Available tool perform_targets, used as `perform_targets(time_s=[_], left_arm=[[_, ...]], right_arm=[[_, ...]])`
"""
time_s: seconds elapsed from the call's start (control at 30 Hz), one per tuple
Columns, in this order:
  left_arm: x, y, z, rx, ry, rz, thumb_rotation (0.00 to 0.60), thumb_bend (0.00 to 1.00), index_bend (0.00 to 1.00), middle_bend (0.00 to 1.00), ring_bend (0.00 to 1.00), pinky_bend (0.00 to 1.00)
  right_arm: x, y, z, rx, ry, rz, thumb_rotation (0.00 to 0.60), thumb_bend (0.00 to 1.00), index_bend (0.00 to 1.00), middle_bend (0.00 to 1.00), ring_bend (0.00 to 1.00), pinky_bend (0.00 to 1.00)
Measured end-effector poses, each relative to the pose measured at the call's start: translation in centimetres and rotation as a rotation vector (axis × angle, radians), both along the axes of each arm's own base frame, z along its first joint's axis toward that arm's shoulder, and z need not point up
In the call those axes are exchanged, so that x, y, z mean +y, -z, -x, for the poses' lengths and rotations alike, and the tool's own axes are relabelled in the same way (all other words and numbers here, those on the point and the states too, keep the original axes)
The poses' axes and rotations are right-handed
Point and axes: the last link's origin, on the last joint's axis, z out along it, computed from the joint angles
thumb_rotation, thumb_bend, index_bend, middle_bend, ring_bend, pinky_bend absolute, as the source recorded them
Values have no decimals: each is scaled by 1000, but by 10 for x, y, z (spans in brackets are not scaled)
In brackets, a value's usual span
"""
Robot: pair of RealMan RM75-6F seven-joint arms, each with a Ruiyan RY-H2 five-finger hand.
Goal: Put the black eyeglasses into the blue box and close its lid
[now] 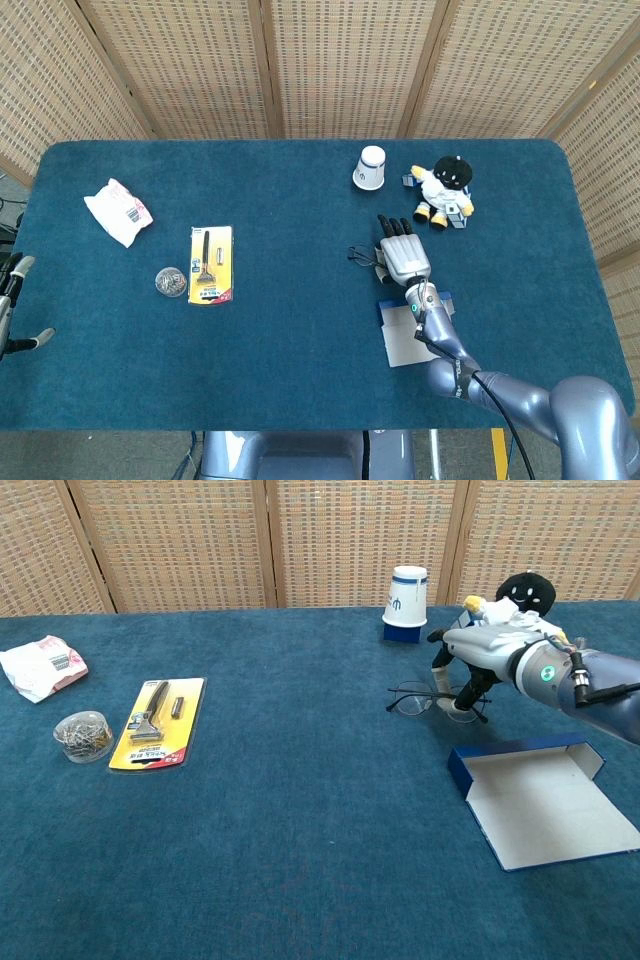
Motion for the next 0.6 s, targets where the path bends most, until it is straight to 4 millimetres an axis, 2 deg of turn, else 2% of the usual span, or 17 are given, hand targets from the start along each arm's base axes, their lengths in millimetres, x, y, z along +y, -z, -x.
perform_targets(time_s=[0.33,0.6], left_arm=[[-6,-2,-5,-6,32,-1,600,0,0,0,0,0],[-11,-3,-7,-12,50,-6,600,0,0,0,0,0]], right_arm=[[19,-29,-12,-83,-45,-5,600,555,634,0,0,54],[43,-68,-17,-146,-103,-8,600,569,641,0,0,56]])
